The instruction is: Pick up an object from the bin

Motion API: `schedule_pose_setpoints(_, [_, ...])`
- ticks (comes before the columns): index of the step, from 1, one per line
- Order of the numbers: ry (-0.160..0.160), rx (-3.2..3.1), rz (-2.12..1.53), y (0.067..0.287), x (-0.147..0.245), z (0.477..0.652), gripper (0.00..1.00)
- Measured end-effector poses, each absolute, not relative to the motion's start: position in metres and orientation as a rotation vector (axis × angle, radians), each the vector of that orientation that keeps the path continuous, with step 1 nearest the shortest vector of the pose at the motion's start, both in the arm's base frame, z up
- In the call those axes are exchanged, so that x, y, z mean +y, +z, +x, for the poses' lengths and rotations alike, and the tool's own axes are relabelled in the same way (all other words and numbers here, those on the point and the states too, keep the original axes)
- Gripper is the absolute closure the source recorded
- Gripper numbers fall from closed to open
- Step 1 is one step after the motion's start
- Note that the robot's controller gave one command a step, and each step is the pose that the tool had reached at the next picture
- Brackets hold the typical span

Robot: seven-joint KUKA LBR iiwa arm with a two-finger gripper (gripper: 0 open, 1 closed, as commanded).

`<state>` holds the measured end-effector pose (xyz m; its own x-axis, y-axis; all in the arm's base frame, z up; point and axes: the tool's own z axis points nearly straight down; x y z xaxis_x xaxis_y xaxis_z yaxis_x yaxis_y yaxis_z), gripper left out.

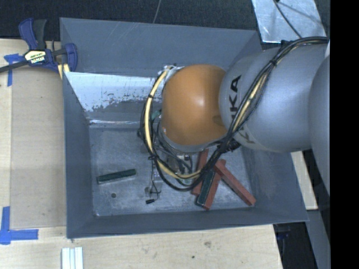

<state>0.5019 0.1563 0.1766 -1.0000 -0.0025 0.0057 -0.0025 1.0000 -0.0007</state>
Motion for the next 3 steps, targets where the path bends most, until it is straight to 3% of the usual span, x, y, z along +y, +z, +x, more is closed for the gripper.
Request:
schedule_pose_setpoints(1, [-0.002, -3.148, -0.011, 0.178, 0.157, 0.505, 0.0])
schedule_pose_setpoints(2, [-0.004, -3.146, -0.096, 0.109, 0.189, 0.5, 0.0])
schedule_pose_setpoints(3, [-0.002, -3.142, 0.123, 0.071, 0.172, 0.5, 1.0])
